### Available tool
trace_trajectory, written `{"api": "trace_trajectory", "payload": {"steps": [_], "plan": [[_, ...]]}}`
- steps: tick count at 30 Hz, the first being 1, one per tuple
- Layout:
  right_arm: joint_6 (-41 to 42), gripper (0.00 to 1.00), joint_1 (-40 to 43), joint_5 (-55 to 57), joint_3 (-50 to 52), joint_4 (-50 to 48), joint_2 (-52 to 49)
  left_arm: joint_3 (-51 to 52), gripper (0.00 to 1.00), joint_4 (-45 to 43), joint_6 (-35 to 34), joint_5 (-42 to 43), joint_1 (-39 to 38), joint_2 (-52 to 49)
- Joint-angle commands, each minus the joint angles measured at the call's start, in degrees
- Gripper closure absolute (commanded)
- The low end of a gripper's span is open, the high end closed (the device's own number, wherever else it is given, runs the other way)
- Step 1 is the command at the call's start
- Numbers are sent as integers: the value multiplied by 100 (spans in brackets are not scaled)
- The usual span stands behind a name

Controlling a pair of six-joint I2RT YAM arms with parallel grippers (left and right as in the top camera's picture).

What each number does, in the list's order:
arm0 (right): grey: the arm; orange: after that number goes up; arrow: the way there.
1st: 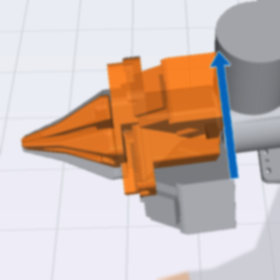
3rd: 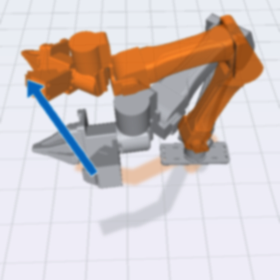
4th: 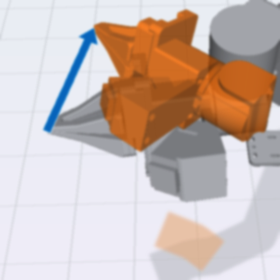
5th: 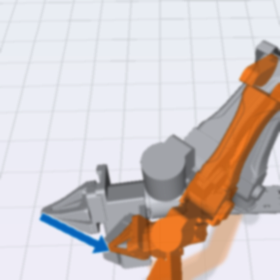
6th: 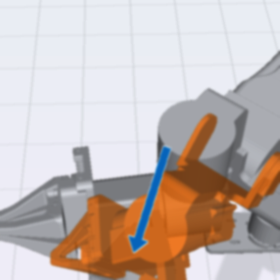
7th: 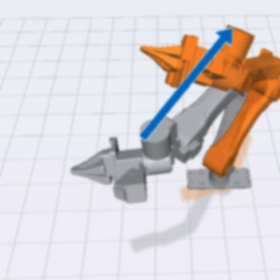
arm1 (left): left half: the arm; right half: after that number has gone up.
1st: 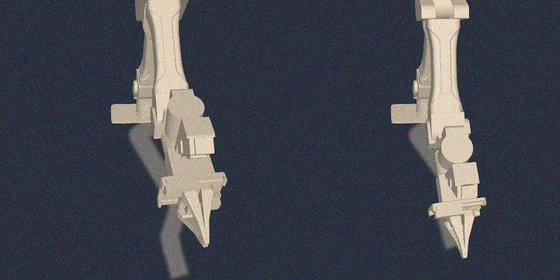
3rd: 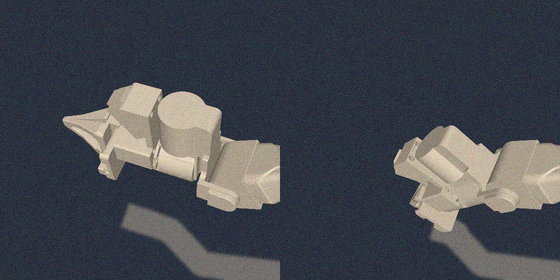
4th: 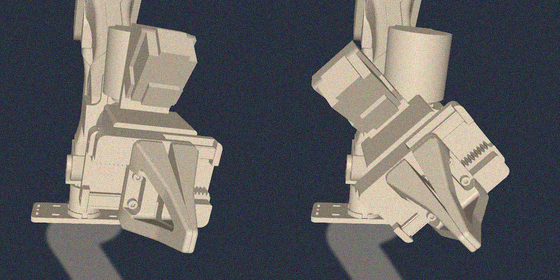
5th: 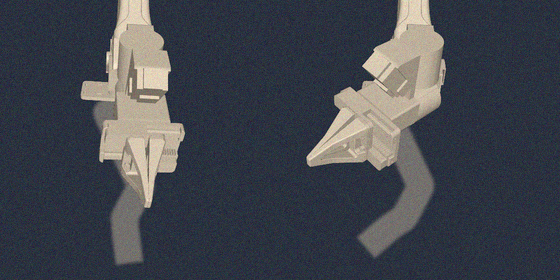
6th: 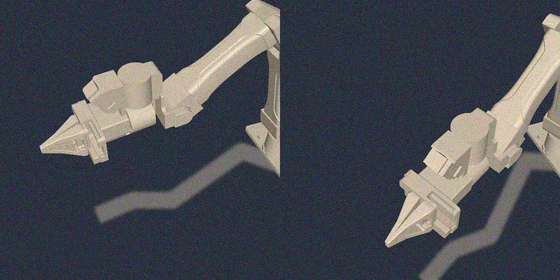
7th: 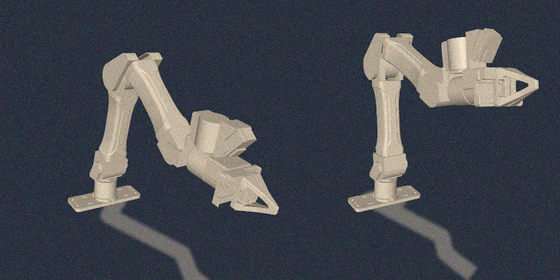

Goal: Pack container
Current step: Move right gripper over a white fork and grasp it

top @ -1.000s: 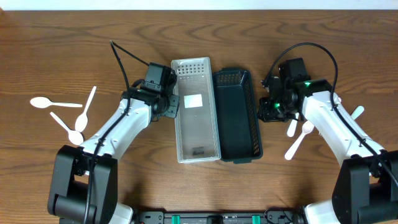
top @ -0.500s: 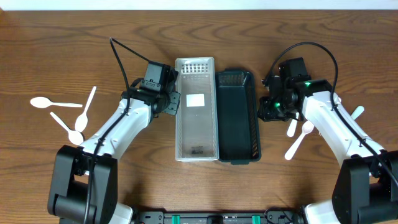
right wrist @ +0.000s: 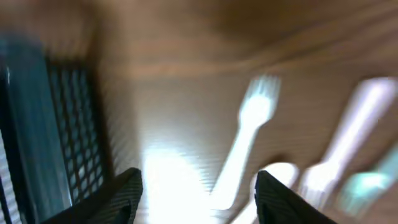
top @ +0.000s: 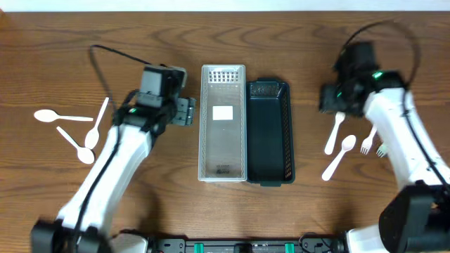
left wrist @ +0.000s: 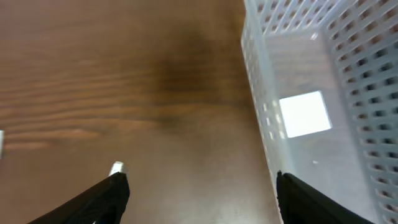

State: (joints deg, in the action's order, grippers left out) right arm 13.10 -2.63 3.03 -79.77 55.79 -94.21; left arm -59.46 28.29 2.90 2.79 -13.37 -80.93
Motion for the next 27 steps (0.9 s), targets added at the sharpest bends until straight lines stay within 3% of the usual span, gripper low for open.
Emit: {"api": "trace_trajectory", "payload": {"steps": [1, 5, 10, 18, 27], "plan": [[758, 36, 330, 643, -772, 216, 131, -155, 19, 415, -131, -48, 17, 516], [1250, 36, 638, 697, -833, 133, 39, -153, 10, 1010, -610, -46, 17, 826], [1255, 31, 820, 627, -815, 166, -699, -153, 2, 1311, -815, -46, 17, 870], [1368, 30, 791, 527, -813, 186, -1799, -153, 2, 1303, -813, -48, 17, 870], [1366, 30, 782, 271, -785, 275, -2347, -153, 2, 1290, -813, -50, 17, 870]]}}
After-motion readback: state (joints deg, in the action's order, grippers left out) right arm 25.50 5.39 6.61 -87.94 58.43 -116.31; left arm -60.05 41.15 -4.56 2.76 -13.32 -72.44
